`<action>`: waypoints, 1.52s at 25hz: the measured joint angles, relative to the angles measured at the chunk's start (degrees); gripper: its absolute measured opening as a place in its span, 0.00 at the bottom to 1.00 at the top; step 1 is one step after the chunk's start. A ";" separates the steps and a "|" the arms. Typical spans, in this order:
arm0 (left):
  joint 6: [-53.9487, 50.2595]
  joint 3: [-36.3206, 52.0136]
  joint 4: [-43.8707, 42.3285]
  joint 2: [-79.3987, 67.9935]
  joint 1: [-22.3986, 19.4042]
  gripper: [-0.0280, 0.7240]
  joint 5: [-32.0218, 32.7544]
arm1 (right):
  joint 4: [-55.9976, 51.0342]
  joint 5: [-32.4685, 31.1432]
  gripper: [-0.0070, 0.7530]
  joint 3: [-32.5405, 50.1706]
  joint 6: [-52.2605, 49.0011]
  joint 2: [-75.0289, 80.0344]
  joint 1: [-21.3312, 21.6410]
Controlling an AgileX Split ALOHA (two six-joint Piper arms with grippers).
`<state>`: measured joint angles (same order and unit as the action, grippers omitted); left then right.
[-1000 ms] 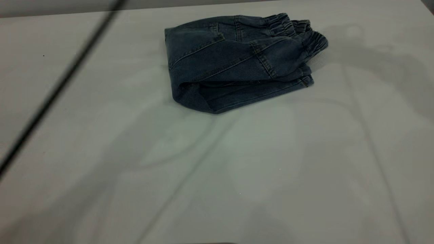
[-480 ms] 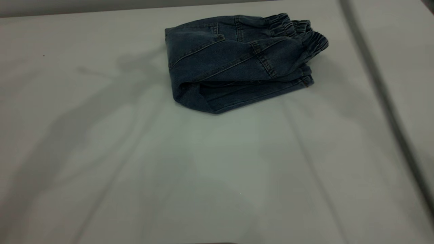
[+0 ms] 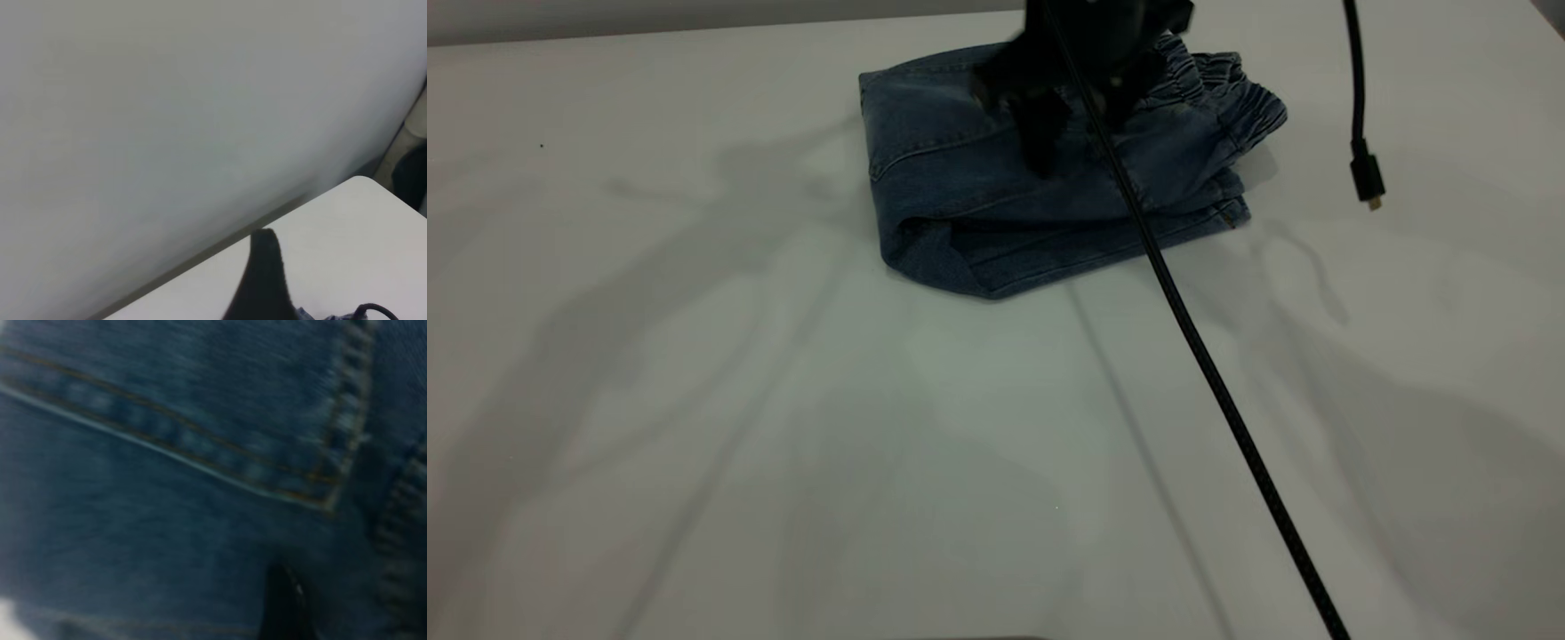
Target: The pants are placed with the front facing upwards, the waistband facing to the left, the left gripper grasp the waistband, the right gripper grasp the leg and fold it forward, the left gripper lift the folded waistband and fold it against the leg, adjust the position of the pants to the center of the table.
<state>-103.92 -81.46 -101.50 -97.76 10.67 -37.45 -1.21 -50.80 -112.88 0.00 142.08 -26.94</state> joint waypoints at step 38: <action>-0.01 0.38 0.00 15.50 -8.71 0.75 -13.31 | -3.71 -20.07 0.42 -3.89 -5.70 -27.13 -4.57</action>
<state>-103.92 -81.08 -101.50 -82.26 1.96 -50.76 -4.92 -70.87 -116.77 -5.70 114.96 -31.51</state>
